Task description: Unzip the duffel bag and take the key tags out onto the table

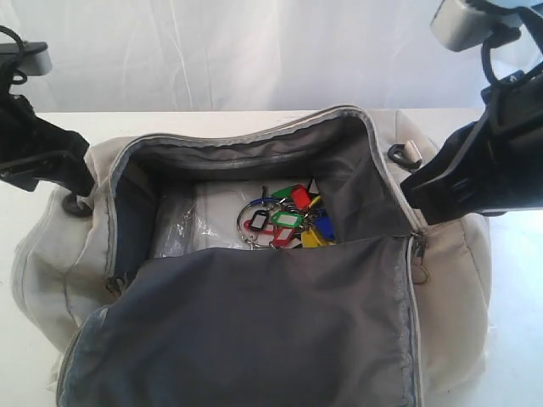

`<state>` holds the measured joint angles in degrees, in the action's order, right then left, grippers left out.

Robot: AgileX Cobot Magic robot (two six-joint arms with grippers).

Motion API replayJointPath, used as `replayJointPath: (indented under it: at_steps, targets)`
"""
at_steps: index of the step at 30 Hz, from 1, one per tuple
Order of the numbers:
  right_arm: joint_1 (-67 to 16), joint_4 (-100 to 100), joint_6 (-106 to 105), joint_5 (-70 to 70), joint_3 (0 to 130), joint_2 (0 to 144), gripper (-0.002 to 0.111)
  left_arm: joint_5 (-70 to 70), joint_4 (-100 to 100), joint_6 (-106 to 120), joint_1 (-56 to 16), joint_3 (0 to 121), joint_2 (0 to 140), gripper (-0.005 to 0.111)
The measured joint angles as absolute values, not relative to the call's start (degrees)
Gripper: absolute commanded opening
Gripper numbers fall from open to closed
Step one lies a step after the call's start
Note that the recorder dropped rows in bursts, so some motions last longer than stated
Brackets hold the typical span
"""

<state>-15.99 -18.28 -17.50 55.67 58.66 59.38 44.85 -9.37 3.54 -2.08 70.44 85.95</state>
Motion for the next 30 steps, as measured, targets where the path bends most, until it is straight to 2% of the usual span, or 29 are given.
replayJointPath:
  at_steps: [2, 4, 7, 8, 9, 16, 22, 30]
  targets:
    - [-16.0, -18.3, -17.5, 55.7, 58.7, 59.4, 0.000, 43.4, -9.8, 3.7, -2.1, 70.4, 89.8, 0.072]
    - [-16.0, -18.3, -17.5, 55.7, 58.7, 59.4, 0.000, 42.2, -10.6, 3.7, -2.1, 70.4, 92.5, 0.060]
    - [-16.0, -18.3, -17.5, 55.6, 58.7, 59.4, 0.000, 39.6, -10.9, 3.5, -2.1, 70.4, 95.1, 0.024]
    - [-16.0, -18.3, -17.5, 55.5, 58.7, 59.4, 0.000, 38.5, -10.9, 3.3, -2.1, 70.4, 95.9, 0.005]
    - [-16.0, -18.3, -17.5, 55.3, 58.7, 59.4, 0.000, 36.5, -10.9, 2.6, -2.0, 70.4, 96.5, 0.001]
    - [-16.0, -18.0, -17.5, 54.8, 58.7, 59.4, 0.000, 25.4, -11.3, -2.0, -0.5, 72.9, 97.8, 0.000]
    - [-16.0, -17.9, -17.5, 54.2, 58.7, 59.5, 0.000, 27.5, -13.2, -2.6, 5.6, 78.2, 98.0, 0.000]
    - [-16.0, -17.8, -17.5, 54.2, 58.7, 60.6, 0.000, 32.4, -10.8, -2.7, 13.1, 78.8, 99.3, 0.000]
